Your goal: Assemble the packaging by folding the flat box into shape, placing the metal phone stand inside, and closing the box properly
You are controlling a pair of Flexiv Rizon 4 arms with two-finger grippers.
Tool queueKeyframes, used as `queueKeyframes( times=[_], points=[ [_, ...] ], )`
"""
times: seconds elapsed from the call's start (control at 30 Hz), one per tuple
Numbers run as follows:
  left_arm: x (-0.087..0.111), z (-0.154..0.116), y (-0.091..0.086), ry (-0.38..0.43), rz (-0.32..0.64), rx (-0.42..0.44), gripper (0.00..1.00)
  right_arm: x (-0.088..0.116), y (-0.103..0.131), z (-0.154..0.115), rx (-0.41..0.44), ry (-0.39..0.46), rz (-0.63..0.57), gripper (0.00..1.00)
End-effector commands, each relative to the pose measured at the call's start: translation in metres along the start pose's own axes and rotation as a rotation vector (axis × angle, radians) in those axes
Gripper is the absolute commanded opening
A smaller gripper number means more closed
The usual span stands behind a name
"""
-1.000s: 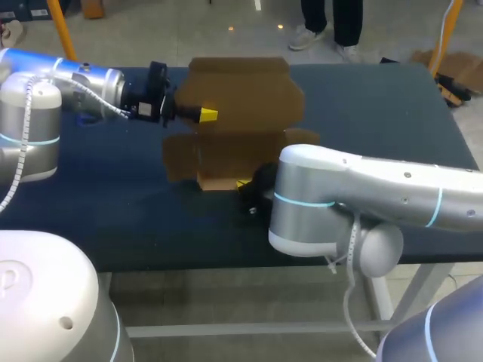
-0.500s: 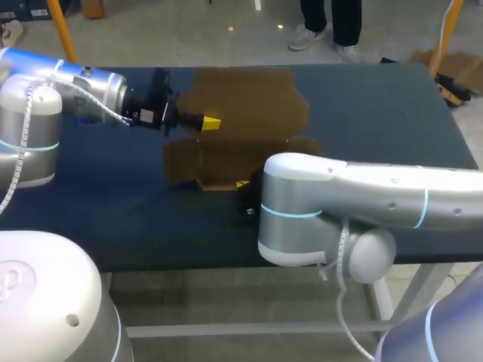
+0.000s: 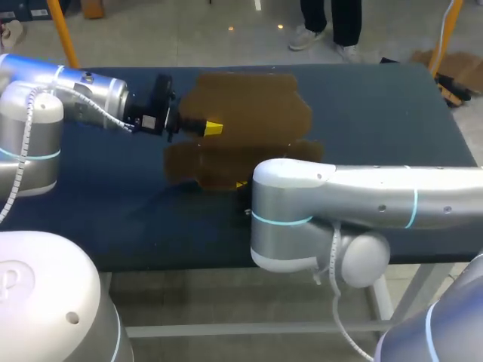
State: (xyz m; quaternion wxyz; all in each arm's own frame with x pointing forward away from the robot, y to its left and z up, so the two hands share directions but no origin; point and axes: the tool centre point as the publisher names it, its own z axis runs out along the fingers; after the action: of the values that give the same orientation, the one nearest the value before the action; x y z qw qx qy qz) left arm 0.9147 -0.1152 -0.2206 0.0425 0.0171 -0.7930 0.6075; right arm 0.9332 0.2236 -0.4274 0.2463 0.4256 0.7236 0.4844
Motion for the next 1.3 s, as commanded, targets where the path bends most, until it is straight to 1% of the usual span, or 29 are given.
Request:
queueKeyframes(
  times=[0.03, 0.33, 1.3],
  points=[
    [0.0013, 0.0034, 0.0053, 0.004, 0.004, -0.005, 0.00, 0.0042, -0.0022, 0.0034, -0.001, -0.068, 0.000, 0.00],
    [0.0011, 0.0076, 0.0080, 0.009, 0.020, -0.024, 0.00, 0.0042, -0.0022, 0.0034, -0.001, -0.068, 0.000, 0.00],
    [0.0011, 0.0076, 0.0080, 0.009, 0.020, -0.024, 0.00, 0.0042, -0.0022, 0.0034, -0.001, -0.068, 0.000, 0.00]
  ],
)
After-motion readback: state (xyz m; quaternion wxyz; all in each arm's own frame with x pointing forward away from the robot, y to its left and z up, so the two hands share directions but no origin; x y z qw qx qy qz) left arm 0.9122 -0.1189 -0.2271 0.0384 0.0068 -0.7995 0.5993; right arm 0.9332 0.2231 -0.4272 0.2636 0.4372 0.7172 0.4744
